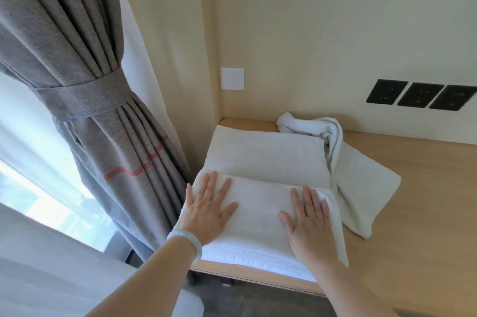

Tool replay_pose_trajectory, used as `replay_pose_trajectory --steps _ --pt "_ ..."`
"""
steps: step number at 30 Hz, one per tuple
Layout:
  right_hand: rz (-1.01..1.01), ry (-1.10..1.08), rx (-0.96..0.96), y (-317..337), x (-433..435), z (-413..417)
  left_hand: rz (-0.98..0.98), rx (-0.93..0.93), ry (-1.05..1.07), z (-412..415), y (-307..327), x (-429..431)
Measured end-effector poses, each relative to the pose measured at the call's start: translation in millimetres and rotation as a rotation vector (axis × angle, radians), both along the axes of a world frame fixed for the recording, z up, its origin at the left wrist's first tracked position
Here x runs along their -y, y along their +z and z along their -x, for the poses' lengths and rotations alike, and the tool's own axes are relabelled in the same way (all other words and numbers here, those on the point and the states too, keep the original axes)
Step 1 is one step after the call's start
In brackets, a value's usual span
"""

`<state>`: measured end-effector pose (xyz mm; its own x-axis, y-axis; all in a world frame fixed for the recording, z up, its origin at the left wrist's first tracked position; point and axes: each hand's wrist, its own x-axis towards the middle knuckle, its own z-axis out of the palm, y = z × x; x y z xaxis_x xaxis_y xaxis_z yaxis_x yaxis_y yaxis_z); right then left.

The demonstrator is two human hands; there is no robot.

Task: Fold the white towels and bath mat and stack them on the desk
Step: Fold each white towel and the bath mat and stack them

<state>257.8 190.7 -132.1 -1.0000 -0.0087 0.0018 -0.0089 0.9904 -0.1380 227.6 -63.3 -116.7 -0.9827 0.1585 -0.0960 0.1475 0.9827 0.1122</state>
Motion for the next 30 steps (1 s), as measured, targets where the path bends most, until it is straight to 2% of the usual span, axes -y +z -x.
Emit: replay_pose_trajectory --steps 5,9,14,20,27,30 --pt "0.055 0.053 0.084 5 -8 0 -0.032 -0.011 0.007 -2 -5 1" --pt "0.015 -0.013 0.035 1 -14 -8 -0.039 0.021 0.007 -4 -3 0" --pt "0.063 -0.038 0.056 10 -22 -10 0.080 0.055 0.017 8 15 -20" --pt "0.248 -0.079 0.109 35 -28 3 0.103 -0.008 -0.150 18 32 -93" --pt "0.453 -0.167 0.142 55 -96 23 0.047 0.071 -0.263 33 38 -175" --pt "0.501 -0.201 0.203 49 -140 38 -0.017 0.143 -0.225 46 35 -213"
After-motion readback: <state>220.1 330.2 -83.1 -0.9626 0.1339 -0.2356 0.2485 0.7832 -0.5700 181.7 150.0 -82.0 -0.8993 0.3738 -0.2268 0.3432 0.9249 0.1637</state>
